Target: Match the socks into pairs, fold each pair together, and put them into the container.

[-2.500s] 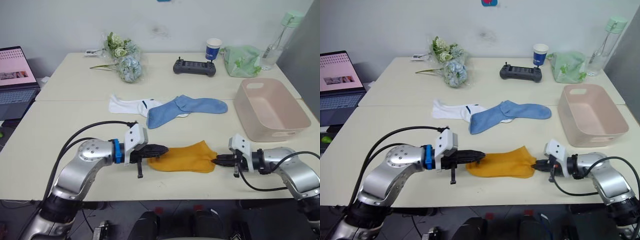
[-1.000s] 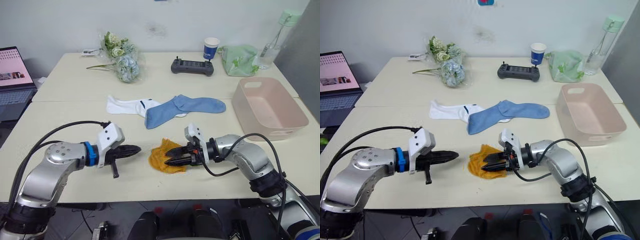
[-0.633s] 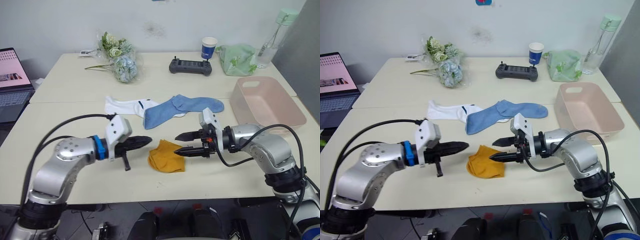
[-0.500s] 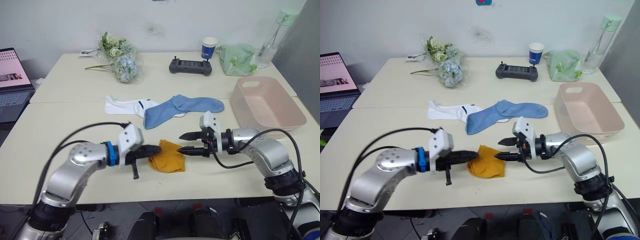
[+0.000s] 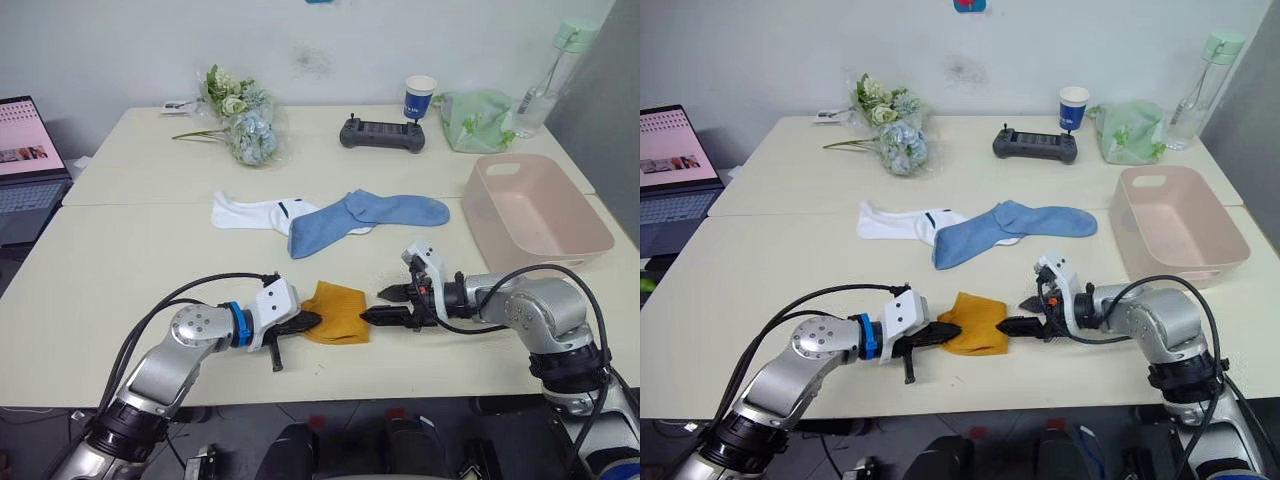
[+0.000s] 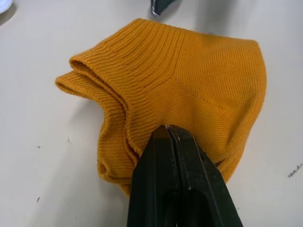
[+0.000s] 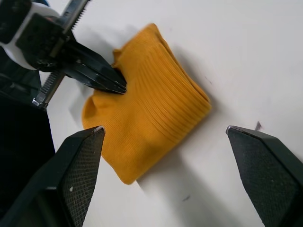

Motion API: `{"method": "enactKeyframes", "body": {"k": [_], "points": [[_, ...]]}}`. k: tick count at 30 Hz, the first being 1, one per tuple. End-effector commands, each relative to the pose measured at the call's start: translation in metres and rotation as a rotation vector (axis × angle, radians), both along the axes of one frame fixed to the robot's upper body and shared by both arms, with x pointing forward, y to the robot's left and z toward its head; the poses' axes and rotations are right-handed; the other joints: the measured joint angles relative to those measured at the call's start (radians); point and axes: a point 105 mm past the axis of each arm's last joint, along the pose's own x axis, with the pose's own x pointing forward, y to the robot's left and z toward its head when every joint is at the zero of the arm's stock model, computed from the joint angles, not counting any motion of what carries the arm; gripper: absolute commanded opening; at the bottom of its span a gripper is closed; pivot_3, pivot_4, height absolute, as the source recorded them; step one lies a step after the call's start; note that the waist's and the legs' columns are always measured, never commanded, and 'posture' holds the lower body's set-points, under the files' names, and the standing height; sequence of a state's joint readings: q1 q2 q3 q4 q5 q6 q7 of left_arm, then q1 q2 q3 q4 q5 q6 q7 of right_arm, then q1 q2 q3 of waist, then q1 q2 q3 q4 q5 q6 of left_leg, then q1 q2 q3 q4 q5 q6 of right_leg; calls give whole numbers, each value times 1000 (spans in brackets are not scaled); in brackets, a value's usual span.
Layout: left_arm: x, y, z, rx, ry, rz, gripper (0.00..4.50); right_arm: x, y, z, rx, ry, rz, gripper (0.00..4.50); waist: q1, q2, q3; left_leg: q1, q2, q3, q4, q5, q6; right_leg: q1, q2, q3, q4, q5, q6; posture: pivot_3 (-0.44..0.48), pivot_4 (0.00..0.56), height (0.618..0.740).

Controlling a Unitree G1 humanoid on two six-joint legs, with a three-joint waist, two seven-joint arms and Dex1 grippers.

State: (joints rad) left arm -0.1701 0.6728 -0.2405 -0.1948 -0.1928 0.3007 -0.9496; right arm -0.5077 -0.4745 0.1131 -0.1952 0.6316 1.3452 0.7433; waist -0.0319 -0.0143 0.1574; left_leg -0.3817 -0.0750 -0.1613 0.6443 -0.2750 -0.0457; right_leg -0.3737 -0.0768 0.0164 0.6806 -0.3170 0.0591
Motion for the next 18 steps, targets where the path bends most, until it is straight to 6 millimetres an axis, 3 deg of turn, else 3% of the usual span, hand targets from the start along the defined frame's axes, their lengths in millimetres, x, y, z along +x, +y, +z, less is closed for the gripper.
{"method": "enactKeyframes", "body": {"k": [1,11,17,18], "points": [[-9,10,-20,57,79,22,0,-8,8,4,53,118,9,4473,-1,0,0,0,0,0,0,0,0,0,0,0,0,0,0,0,150,740],[-12,11,-18,59,75,29,0,1,48,3,213,284,-34,4473,-3,3,-2,1,0,0,-1,0,0,-1,2,0,1,0,0,0,150,740],[-13,13,-16,57,76,38,0,7,55,-3,228,289,-62,4473,-4,3,-2,1,0,0,-1,0,0,-1,2,1,1,0,0,0,150,740],[-13,14,-15,56,76,39,0,7,55,-3,225,285,-65,4303,-4,4,-2,1,0,0,-1,0,0,-1,2,1,1,0,0,0,150,740]]}}
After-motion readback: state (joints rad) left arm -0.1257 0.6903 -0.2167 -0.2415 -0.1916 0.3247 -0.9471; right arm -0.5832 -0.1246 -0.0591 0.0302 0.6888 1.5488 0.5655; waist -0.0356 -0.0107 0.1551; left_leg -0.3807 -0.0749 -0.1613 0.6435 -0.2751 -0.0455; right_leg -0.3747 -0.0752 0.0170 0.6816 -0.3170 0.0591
